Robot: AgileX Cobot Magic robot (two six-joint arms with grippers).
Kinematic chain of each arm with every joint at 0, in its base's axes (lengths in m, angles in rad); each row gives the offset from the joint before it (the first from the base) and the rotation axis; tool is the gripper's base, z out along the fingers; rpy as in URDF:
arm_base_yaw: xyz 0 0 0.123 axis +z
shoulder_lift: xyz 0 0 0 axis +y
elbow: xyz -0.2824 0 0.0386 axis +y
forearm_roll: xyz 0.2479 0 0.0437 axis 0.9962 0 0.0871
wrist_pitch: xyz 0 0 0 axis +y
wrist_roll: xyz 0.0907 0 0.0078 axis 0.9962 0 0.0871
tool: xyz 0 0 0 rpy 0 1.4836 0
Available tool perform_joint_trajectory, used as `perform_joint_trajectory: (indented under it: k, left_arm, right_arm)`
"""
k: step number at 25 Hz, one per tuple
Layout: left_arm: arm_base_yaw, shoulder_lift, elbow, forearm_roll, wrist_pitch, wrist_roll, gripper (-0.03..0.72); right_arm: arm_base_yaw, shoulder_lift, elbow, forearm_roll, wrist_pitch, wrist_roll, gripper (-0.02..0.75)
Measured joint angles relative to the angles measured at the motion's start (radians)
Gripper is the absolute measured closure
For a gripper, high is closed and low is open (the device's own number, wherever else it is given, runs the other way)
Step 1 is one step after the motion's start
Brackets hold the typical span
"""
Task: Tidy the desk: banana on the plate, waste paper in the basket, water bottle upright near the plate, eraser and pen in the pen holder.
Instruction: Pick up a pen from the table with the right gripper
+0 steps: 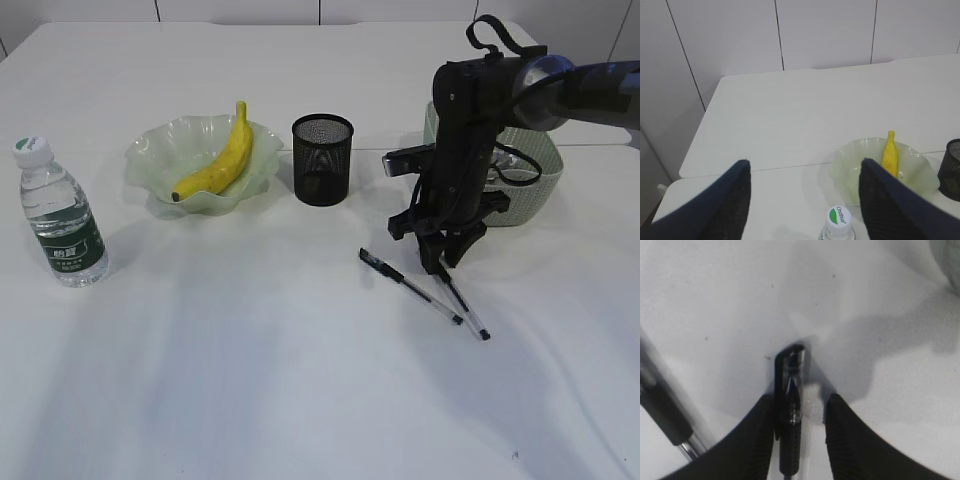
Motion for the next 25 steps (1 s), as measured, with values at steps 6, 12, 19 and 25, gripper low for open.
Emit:
perform_joint_trajectory:
  k: [6,12,19,25]
  left_arm:
    - [0.000,0.000,0.000,0.000,0.000,0.000,0.211]
    - [0.000,0.000,0.000,0.000,0.000,0.000,0.214]
    - [0.000,0.000,0.000,0.000,0.000,0.000,0.214]
    - [0.000,0.000,0.000,0.000,0.000,0.000,0.214]
  right_arm:
    - [0.000,0.000,0.000,0.000,0.000,0.000,0.514]
    - [0.000,0.000,0.000,0.004,0.000,0.000,0.587]
    - [0.000,0.000,0.000,0.005,0.000,0.000,0.645]
    - [0.000,0.000,-0.012,0.040,0.001,0.000,0.645]
